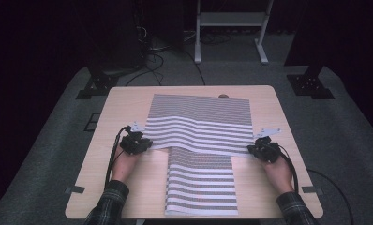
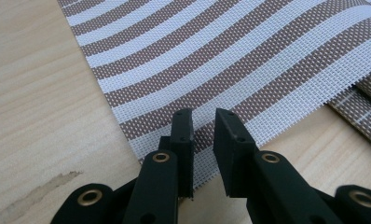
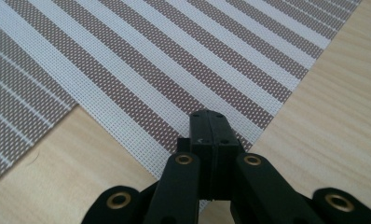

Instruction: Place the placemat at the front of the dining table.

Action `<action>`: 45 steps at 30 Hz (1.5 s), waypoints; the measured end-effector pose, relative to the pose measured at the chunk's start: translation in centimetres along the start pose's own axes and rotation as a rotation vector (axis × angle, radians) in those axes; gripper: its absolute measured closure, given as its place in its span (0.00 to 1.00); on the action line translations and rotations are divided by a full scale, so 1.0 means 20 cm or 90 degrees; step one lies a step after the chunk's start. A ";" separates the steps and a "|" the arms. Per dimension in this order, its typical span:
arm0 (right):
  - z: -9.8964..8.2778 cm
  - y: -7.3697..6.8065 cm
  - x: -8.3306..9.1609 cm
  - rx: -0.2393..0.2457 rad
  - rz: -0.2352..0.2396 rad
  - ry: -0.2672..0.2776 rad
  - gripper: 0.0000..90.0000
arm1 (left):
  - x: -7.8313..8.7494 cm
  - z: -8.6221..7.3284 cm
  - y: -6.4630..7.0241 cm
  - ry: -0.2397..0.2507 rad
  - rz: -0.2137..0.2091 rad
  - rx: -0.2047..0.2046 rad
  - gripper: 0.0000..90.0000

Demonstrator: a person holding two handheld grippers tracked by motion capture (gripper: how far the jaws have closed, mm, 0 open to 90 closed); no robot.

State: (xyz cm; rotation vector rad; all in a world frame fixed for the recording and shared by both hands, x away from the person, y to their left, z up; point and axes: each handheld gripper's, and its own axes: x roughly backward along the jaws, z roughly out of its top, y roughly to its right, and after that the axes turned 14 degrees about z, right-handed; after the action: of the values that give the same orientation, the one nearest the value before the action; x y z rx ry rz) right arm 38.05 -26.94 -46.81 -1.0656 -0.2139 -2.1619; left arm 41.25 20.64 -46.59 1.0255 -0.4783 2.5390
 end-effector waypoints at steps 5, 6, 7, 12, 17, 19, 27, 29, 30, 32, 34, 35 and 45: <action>0.05 0.06 -0.03 -0.013 -0.006 0.011 1.00 | -0.02 0.02 -0.02 -0.003 -0.002 0.010 0.91; 0.06 0.07 -0.04 -0.018 -0.005 0.007 1.00 | -0.03 0.02 -0.02 -0.002 -0.003 0.012 0.92; 0.07 0.08 -0.05 -0.018 -0.011 0.009 1.00 | -0.03 0.02 -0.03 -0.001 -0.004 0.016 0.93; 0.10 0.13 -0.07 -0.028 -0.011 0.025 1.00 | -0.06 0.04 -0.05 0.003 -0.003 0.024 0.96; 0.16 0.18 -0.11 -0.027 -0.027 0.019 1.00 | -0.08 0.07 -0.05 0.003 0.013 0.010 0.95; 0.17 0.20 -0.11 -0.030 -0.026 0.024 1.00 | -0.09 0.07 -0.06 0.006 0.014 0.013 0.95; 0.26 0.26 -0.17 -0.032 -0.043 0.005 1.00 | -0.15 0.12 -0.10 0.013 0.036 0.016 0.97; 0.28 0.27 -0.18 -0.028 -0.050 0.002 1.00 | -0.16 0.13 -0.10 0.018 0.044 0.018 0.97; 0.29 0.27 -0.18 -0.029 -0.053 0.000 1.00 | -0.17 0.13 -0.11 0.017 0.045 0.017 0.97; 0.30 0.28 -0.19 -0.028 -0.058 -0.003 1.00 | -0.18 0.15 -0.11 0.017 0.054 0.010 0.97; 0.31 0.29 -0.20 -0.025 -0.062 -0.007 1.00 | -0.20 0.16 -0.12 0.013 0.057 0.007 0.97; 0.32 0.29 -0.20 -0.027 -0.064 -0.010 1.00 | -0.20 0.17 -0.12 0.012 0.058 0.010 0.97; 0.36 0.33 -0.23 -0.029 -0.069 0.000 1.00 | -0.23 0.18 -0.14 0.018 0.072 0.027 0.93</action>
State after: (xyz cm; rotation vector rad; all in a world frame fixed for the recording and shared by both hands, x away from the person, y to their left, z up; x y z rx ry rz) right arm 48.75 -26.28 -46.67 -1.1023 -0.2292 -2.2735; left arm 47.76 20.63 -46.89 1.0023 -0.4905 2.6698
